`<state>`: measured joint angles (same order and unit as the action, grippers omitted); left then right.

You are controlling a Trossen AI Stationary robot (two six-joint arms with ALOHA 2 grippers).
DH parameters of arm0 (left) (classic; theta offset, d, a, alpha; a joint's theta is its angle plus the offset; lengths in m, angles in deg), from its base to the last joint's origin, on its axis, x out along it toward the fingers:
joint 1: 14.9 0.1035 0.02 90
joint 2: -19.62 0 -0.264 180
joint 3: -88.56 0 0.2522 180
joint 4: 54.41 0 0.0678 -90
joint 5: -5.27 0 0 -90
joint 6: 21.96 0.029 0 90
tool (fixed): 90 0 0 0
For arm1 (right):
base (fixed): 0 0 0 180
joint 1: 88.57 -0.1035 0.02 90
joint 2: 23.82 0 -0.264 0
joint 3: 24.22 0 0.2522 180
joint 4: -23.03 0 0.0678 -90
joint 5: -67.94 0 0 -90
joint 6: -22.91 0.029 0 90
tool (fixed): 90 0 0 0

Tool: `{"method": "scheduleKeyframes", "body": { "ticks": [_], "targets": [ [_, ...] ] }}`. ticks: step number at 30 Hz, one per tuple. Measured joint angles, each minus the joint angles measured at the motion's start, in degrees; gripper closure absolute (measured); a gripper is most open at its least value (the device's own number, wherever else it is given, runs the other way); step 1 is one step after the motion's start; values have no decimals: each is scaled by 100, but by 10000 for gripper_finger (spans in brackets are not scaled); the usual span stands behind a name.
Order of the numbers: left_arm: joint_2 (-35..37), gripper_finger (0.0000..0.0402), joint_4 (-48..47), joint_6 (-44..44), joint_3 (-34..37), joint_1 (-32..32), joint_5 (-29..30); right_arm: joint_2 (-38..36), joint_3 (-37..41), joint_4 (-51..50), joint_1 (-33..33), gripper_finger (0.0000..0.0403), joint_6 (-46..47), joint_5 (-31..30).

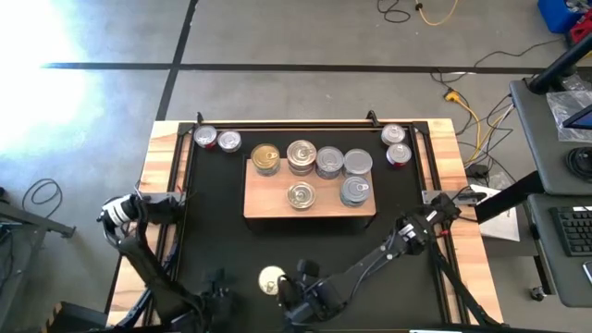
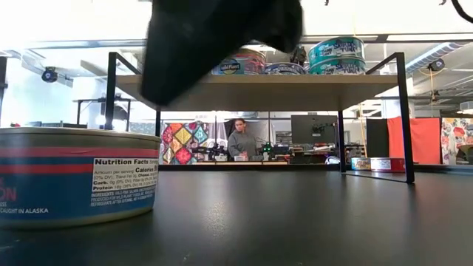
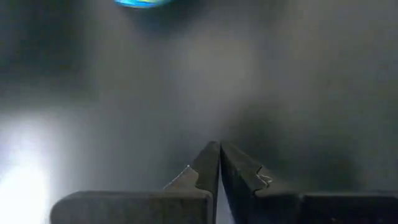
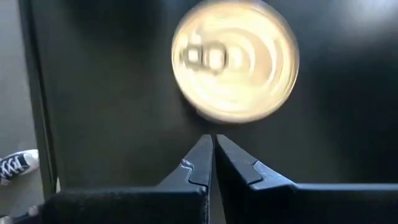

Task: Stack canned seafood by type on shelf
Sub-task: Stack the blue pink tuna can on top of the blue pink tuna can on the shelf

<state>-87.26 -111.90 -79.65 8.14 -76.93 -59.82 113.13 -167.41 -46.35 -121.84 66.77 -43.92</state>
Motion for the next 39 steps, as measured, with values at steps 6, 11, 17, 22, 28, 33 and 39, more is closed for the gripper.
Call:
{"method": "scheduleKeyframes", "body": {
  "ticks": [6, 11, 17, 22, 28, 33, 39],
  "targets": [
    [467, 402, 111, 772, 739, 604, 489, 0, 516, 22, -139, 390, 760, -35],
    [499, 402, 241, 1343, 1042, 1248, 500, 0, 818, 100, -132, 390, 1364, -354],
    [438, 402, 1544, 2172, 1059, 1688, 437, 0, 874, 150, -70, 390, 1371, -710],
    [438, 402, 1980, 2423, 911, 1728, 316, 0, 874, 169, 56, 390, 1009, -831],
    [473, 402, 1964, 2400, 697, 1631, 101, -8, 876, 132, 186, 390, 856, -958],
    [528, 402, 1848, 2375, 435, 1362, -313, -133, 877, -152, 182, 390, 579, -968],
    [790, 402, 1498, 2051, 526, 982, -203, -334, 877, -517, 36, 390, 702, -945]
  ]
}}
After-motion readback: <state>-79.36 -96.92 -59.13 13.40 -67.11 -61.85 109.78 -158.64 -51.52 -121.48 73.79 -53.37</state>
